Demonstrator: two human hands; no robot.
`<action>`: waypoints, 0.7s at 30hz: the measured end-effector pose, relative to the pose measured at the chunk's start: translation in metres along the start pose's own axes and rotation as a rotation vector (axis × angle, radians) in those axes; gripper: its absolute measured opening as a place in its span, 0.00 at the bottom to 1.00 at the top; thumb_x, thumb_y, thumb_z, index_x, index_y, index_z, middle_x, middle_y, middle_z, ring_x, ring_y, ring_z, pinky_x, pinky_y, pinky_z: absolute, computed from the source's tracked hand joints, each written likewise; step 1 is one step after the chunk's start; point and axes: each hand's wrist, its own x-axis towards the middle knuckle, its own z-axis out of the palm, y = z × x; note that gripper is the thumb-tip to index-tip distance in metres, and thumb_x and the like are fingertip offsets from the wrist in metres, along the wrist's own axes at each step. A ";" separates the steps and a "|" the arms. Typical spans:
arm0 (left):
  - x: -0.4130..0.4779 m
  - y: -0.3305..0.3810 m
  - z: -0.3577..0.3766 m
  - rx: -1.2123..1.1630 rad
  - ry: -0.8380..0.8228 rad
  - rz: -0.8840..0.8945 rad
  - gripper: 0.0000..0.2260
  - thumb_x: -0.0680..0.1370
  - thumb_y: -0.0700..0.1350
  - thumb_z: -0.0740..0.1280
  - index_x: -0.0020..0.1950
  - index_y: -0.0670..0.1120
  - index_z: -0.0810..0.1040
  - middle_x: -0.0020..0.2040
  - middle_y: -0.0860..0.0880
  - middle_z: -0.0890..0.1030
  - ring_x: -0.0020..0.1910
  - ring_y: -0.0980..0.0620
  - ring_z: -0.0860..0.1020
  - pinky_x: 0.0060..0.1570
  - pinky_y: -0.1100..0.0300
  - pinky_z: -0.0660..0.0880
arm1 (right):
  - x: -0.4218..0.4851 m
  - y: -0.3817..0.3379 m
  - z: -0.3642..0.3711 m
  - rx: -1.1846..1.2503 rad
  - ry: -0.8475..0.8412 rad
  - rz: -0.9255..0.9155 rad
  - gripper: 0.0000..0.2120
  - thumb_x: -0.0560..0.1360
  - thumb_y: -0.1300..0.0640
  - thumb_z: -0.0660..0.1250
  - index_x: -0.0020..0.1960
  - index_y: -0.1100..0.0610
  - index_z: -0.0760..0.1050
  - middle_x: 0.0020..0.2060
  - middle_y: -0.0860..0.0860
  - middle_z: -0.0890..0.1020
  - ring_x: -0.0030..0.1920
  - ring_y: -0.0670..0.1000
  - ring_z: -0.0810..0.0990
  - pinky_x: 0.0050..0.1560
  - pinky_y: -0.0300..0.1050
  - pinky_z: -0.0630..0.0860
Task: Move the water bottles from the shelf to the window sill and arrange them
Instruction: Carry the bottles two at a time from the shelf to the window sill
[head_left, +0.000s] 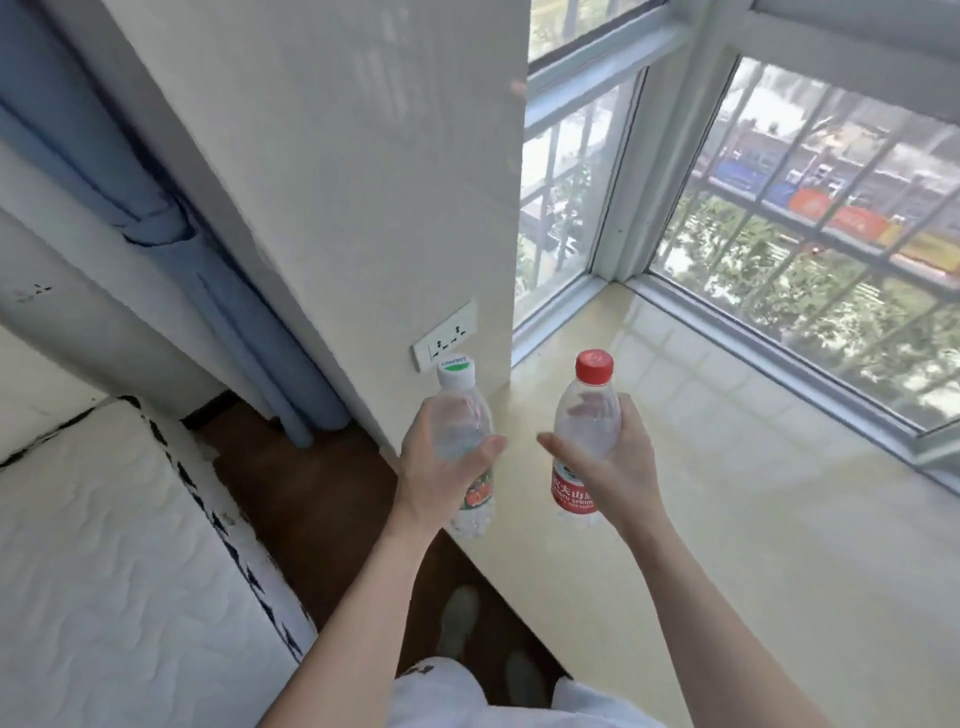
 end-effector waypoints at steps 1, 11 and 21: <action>0.009 0.000 0.007 -0.011 -0.058 -0.014 0.26 0.64 0.57 0.78 0.54 0.45 0.75 0.50 0.49 0.80 0.53 0.52 0.80 0.51 0.59 0.77 | 0.002 0.003 -0.004 0.006 0.043 0.023 0.27 0.58 0.40 0.78 0.52 0.45 0.72 0.47 0.44 0.81 0.50 0.49 0.82 0.53 0.57 0.81; 0.078 -0.031 0.058 0.018 -0.452 -0.002 0.21 0.69 0.47 0.77 0.57 0.47 0.74 0.50 0.58 0.81 0.53 0.59 0.80 0.49 0.66 0.77 | -0.005 0.057 -0.017 0.032 0.397 0.260 0.28 0.57 0.41 0.79 0.50 0.50 0.71 0.47 0.51 0.79 0.50 0.54 0.80 0.53 0.61 0.79; 0.129 -0.122 0.127 0.119 -0.729 -0.128 0.23 0.67 0.43 0.80 0.57 0.45 0.74 0.45 0.51 0.82 0.40 0.49 0.80 0.41 0.60 0.77 | 0.018 0.161 -0.021 0.015 0.486 0.400 0.25 0.62 0.51 0.83 0.52 0.52 0.74 0.45 0.50 0.81 0.43 0.46 0.79 0.44 0.42 0.78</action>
